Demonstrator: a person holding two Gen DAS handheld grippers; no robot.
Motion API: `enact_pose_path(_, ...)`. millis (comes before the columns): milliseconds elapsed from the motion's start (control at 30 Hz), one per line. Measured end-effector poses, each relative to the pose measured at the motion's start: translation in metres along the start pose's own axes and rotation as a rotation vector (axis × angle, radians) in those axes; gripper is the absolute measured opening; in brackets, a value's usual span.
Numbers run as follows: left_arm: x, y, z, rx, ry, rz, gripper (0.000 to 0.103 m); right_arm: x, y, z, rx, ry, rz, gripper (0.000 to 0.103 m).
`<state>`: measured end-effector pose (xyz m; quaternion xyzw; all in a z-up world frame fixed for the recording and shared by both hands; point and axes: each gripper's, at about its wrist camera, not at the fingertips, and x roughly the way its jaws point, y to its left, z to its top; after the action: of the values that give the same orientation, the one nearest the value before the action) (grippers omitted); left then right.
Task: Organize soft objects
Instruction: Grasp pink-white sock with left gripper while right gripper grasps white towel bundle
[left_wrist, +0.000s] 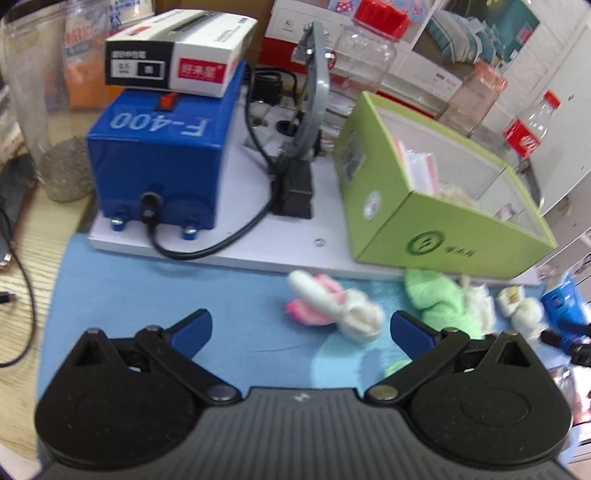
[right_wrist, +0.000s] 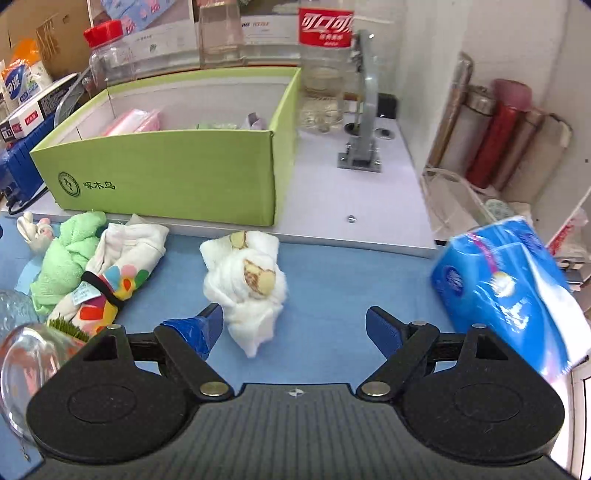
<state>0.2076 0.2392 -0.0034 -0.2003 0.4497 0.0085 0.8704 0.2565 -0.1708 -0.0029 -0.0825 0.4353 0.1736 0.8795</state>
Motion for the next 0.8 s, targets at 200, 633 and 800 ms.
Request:
enact_pose_path(200, 0.024, -0.022, 0.009, -0.032, 0.052, 0.014, 0.102, 0.003, -0.001, 0.003, 0.054, -0.054, 0.093, 0.072)
enact_pose_path(633, 0.065, -0.039, 0.008, 0.021, 0.089, 0.063, 0.102, 0.052, 0.005, 0.016, 0.011, -0.044, 0.160, 0.072)
enact_pose_path(800, 0.065, -0.046, 0.002, 0.120, 0.069, 0.095, 0.088, 0.066, 0.022, 0.012, -0.120, -0.052, 0.116, 0.076)
